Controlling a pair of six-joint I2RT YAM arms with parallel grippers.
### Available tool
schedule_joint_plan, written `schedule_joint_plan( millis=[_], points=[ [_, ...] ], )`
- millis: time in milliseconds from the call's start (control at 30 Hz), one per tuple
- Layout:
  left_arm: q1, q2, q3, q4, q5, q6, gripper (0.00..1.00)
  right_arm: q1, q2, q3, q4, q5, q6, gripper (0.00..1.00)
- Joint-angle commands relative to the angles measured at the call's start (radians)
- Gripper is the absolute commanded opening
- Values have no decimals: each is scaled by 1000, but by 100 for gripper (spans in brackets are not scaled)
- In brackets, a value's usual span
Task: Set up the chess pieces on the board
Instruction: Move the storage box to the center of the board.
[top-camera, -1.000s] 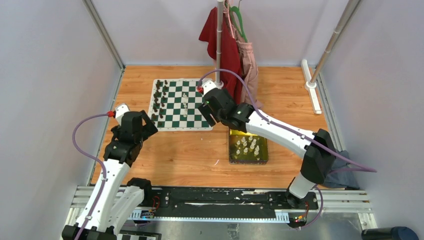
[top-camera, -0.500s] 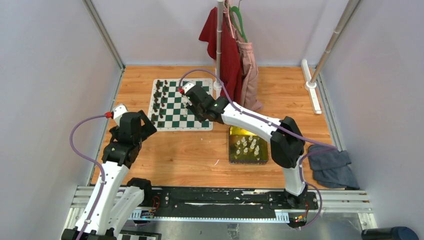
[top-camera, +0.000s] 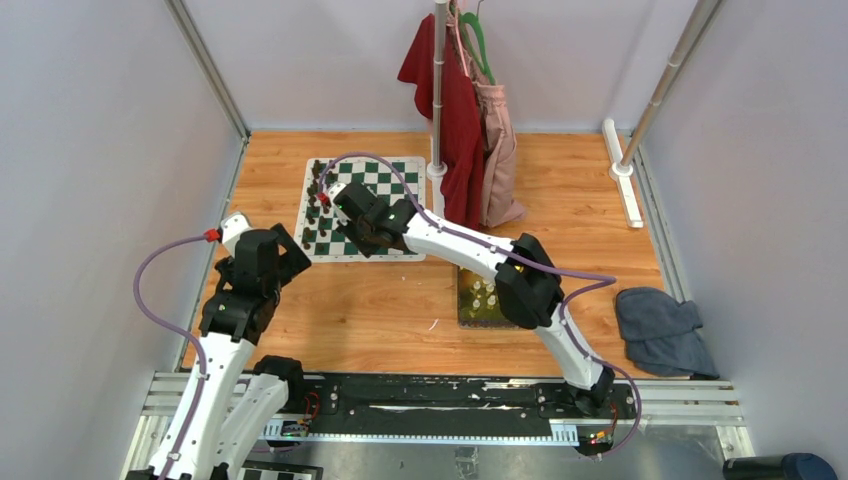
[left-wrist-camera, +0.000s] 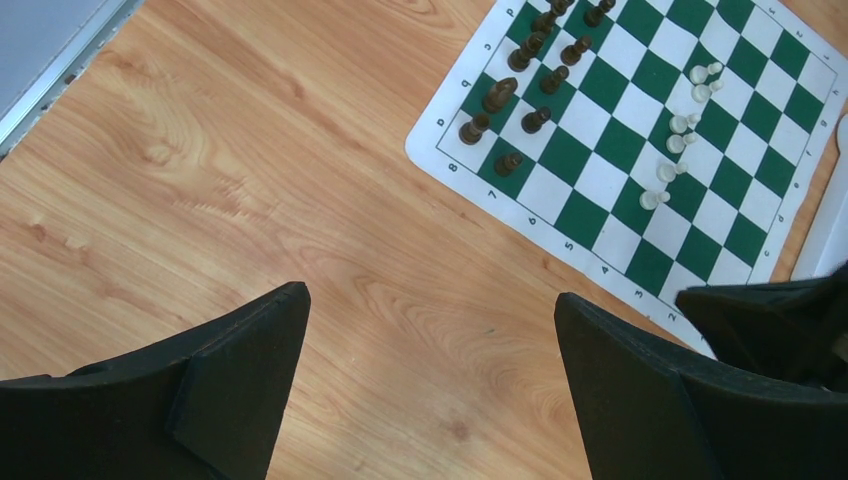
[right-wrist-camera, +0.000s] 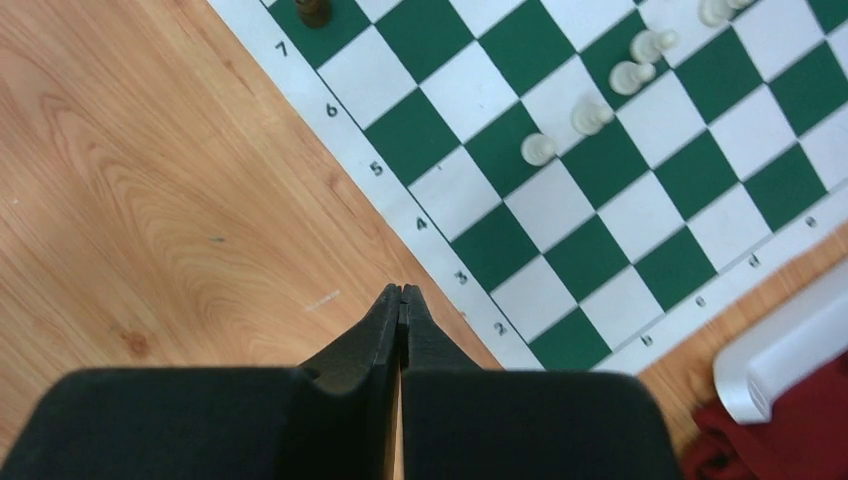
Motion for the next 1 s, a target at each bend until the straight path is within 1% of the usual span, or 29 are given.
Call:
schedule_joint_plan(
  millis=[0, 200, 467, 967],
  points=[
    [5, -15, -8, -10, -8, -19, 100, 17, 90, 100, -62, -45, -10, 0],
    [5, -44, -21, -10, 8, -33, 100, 17, 169, 178, -61, -47, -16, 0],
    [5, -69, -44, -14, 23, -43, 100, 16, 228, 259, -55, -56, -25, 0],
    [5, -125, -45, -46, 53, -71, 100, 0, 304, 320, -16, -54, -28, 0]
  ],
)
